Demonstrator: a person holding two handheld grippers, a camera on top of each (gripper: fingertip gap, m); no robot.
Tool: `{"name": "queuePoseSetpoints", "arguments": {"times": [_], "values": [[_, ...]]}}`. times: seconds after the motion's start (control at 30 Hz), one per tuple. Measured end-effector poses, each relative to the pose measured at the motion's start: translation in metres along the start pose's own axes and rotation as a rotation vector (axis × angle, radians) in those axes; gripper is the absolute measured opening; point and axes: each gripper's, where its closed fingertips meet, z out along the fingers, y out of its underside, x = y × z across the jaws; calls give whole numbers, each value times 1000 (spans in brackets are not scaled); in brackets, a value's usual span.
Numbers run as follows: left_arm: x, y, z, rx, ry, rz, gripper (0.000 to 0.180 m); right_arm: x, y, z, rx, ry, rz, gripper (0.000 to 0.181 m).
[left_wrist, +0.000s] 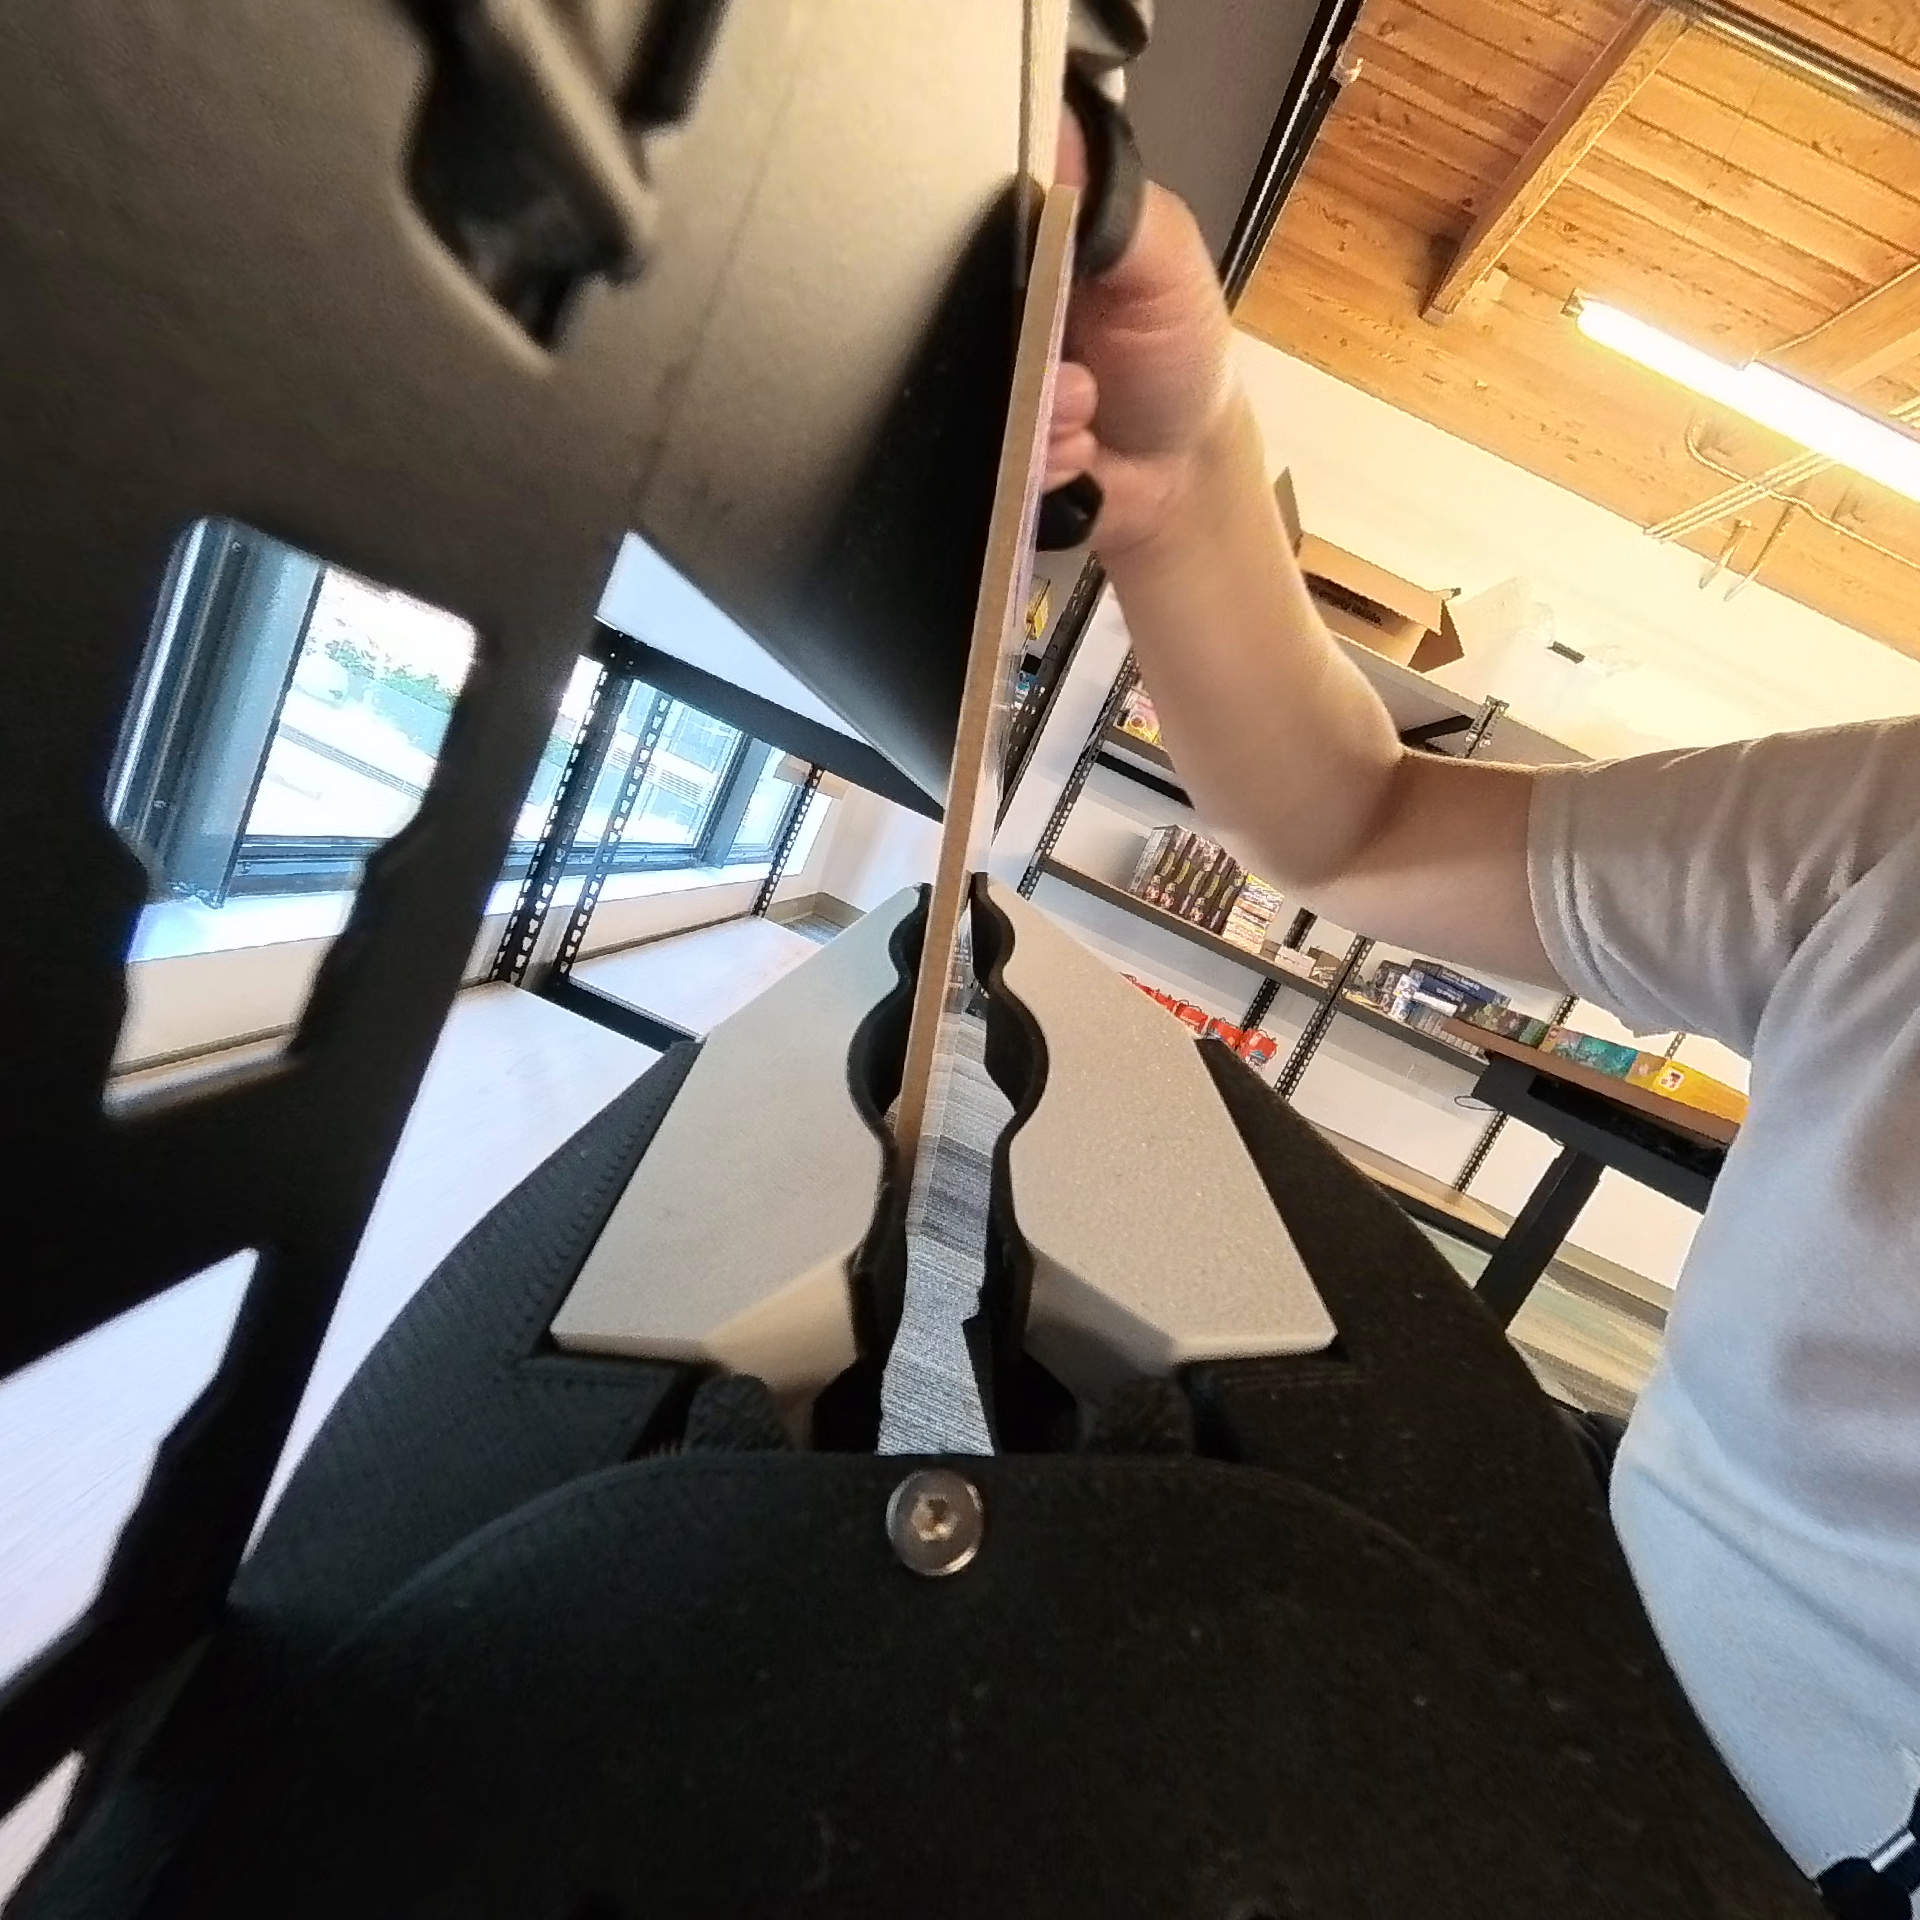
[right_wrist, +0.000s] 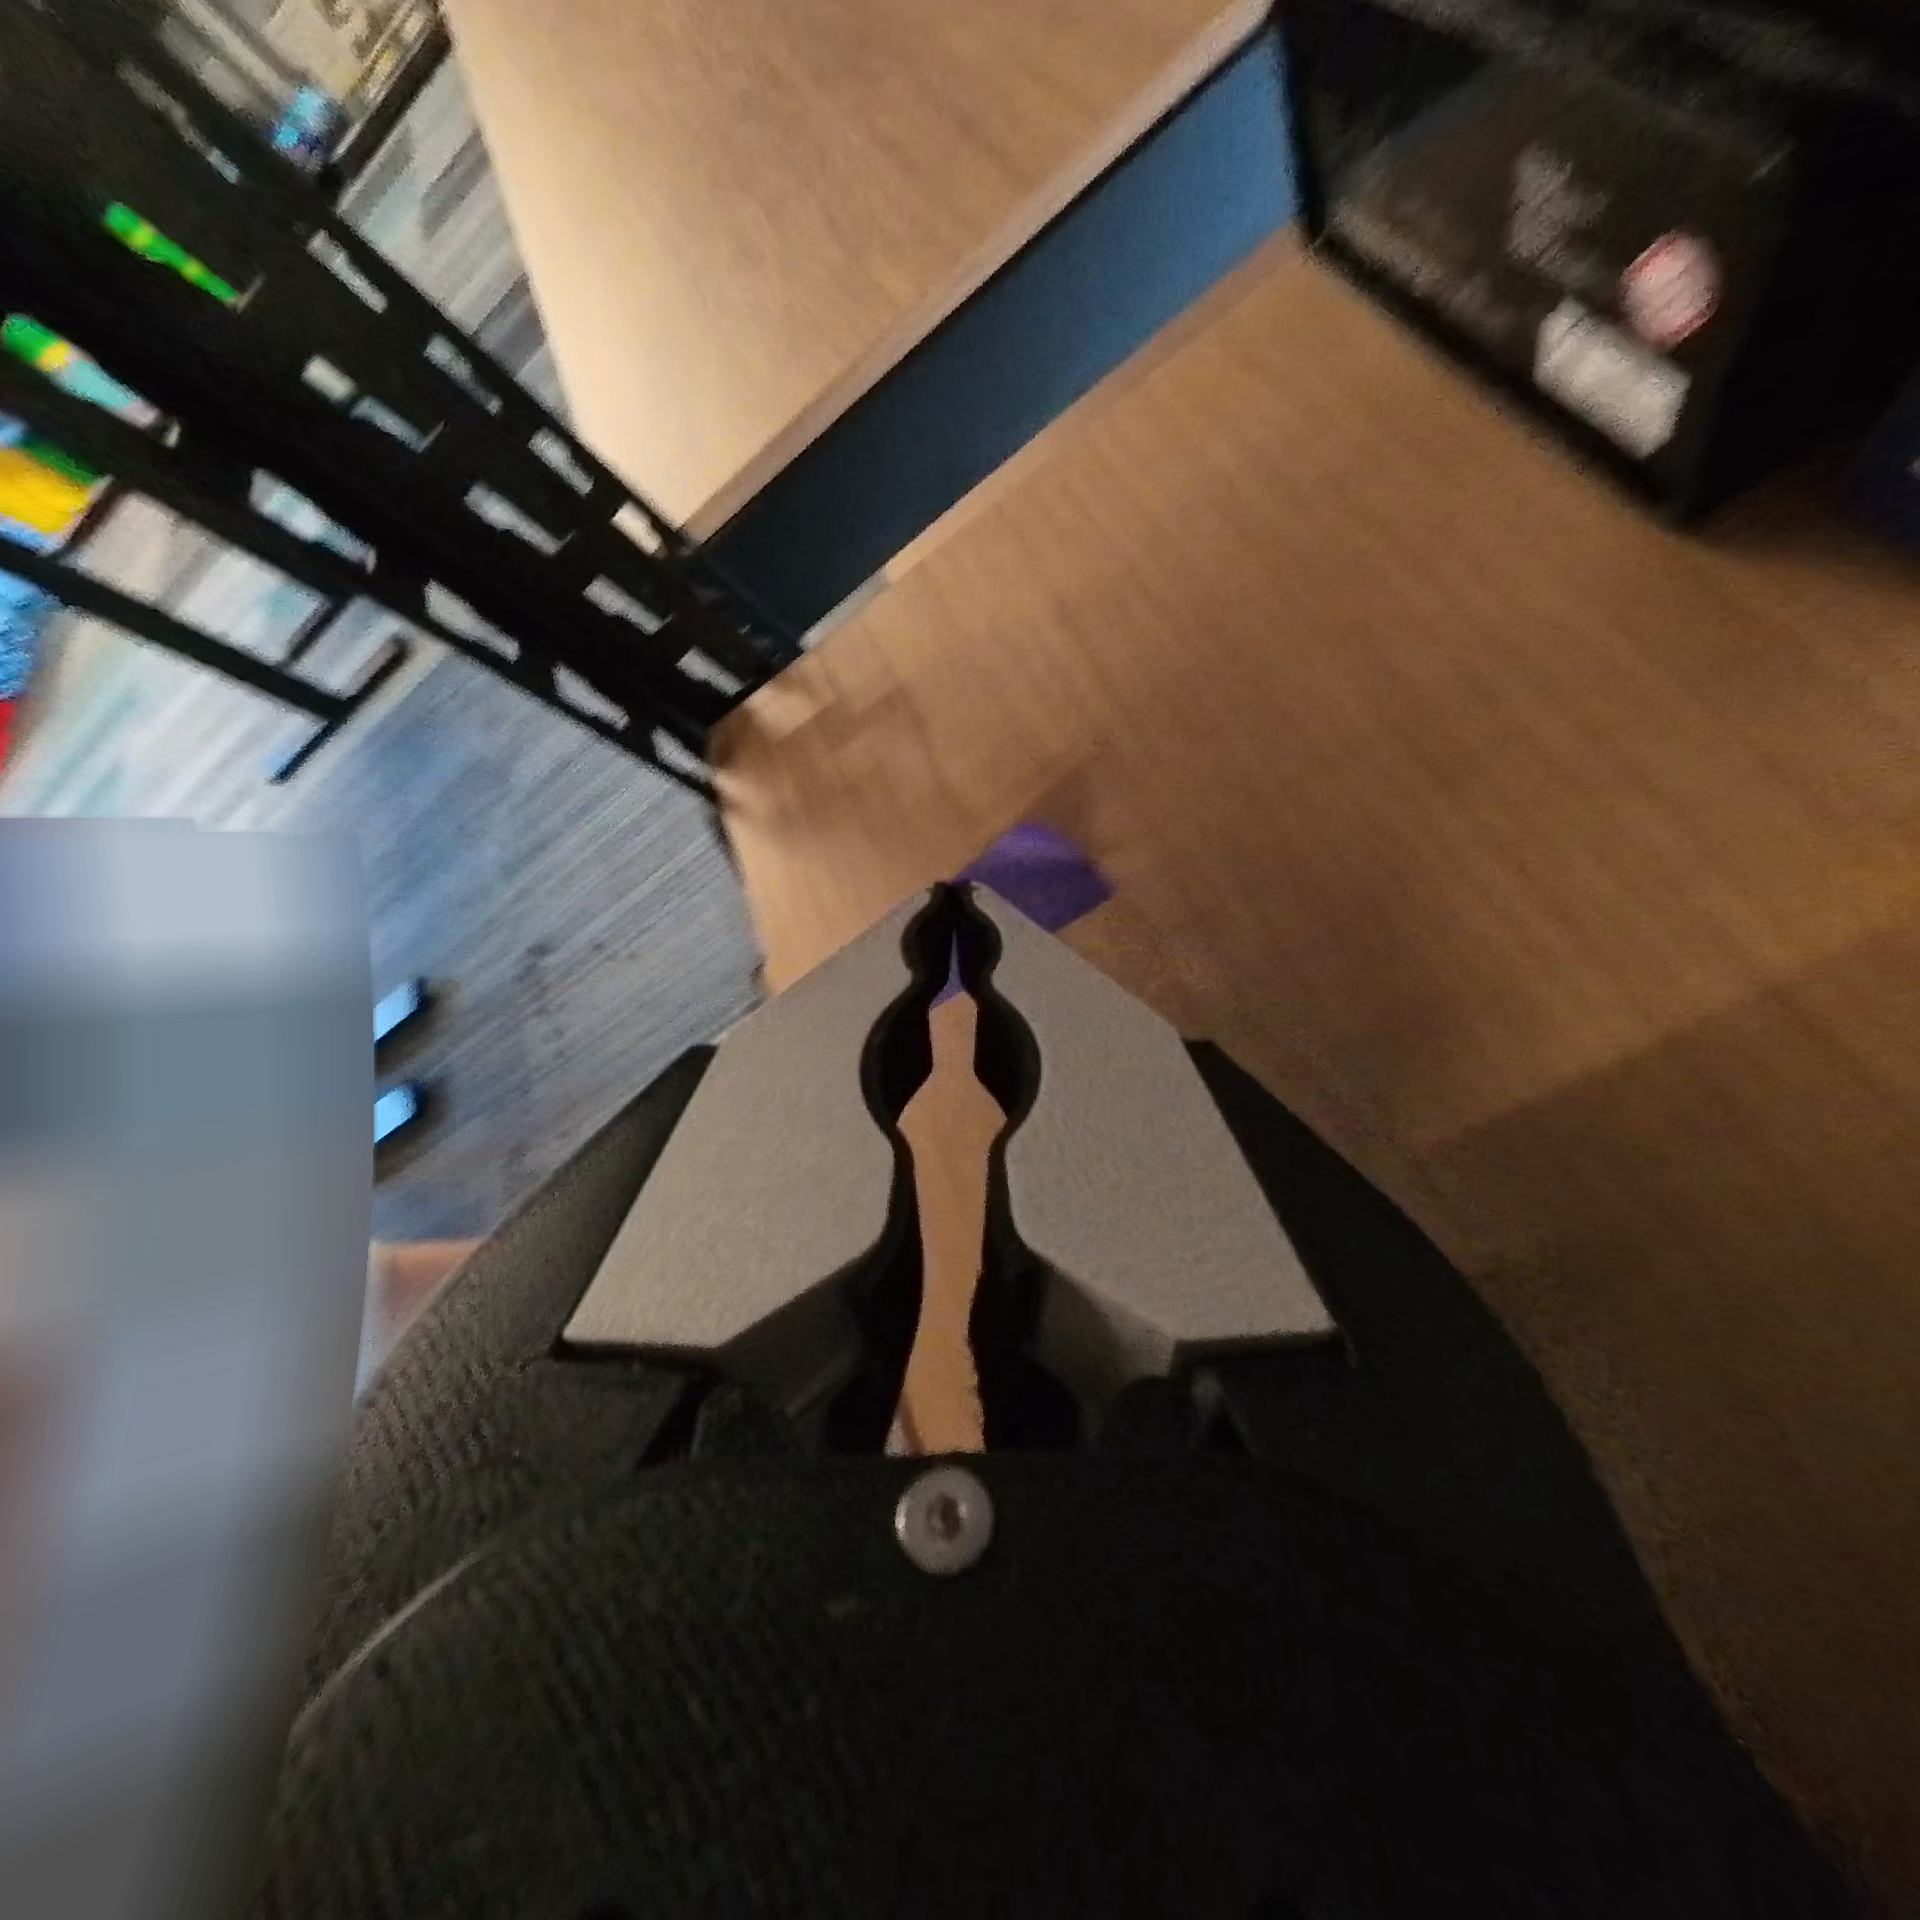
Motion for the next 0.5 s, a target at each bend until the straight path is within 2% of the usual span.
{"name": "queuePoseSetpoints", "arguments": {"times": [0.1,0.17,0.37,0.5], "values": [[0,0,0,0,0,3,3,-6,20,13,-149,-61,75,0],[0,0,0,0,0,2,3,-6,17,20,-166,-74,101,0],[0,0,0,0,0,3,3,19,-7,29,-103,-83,252,0],[0,0,0,1,-1,7,3,22,-12,33,-93,-81,244,0]]}}
